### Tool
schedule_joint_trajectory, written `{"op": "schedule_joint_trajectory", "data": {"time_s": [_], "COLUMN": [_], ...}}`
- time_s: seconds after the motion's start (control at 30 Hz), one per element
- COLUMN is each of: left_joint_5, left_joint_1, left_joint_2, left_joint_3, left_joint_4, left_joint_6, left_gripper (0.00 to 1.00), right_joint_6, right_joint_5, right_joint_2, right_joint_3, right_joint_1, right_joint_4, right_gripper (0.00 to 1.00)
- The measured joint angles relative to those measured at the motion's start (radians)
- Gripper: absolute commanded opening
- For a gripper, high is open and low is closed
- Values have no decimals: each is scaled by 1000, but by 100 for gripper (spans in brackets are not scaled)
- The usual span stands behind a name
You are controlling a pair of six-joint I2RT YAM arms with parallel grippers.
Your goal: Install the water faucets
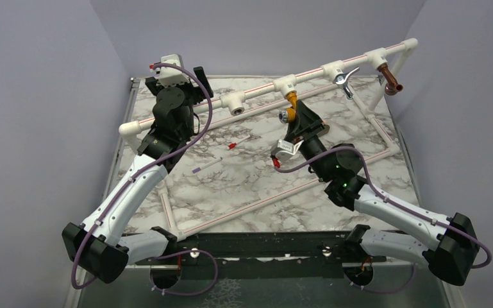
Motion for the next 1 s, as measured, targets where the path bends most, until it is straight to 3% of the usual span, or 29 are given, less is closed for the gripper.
{"op": "schedule_joint_trajectory", "data": {"time_s": [0.17, 0.37, 1.0], "left_joint_5": [0, 0, 1], "left_joint_1": [0, 0, -1], "left_joint_2": [0, 1, 1], "left_joint_3": [0, 1, 1], "left_joint_4": [0, 0, -1], "left_joint_6": [0, 0, -1], "left_gripper": [99, 99, 99], "right_joint_6": [183, 550, 1923], "right_joint_5": [10, 77, 428], "right_joint_2": [0, 0, -28], "right_joint_3": [1, 28, 64], "right_joint_1": [0, 0, 2], "right_joint_4": [34, 40, -50], "right_gripper": [1, 1, 1]}}
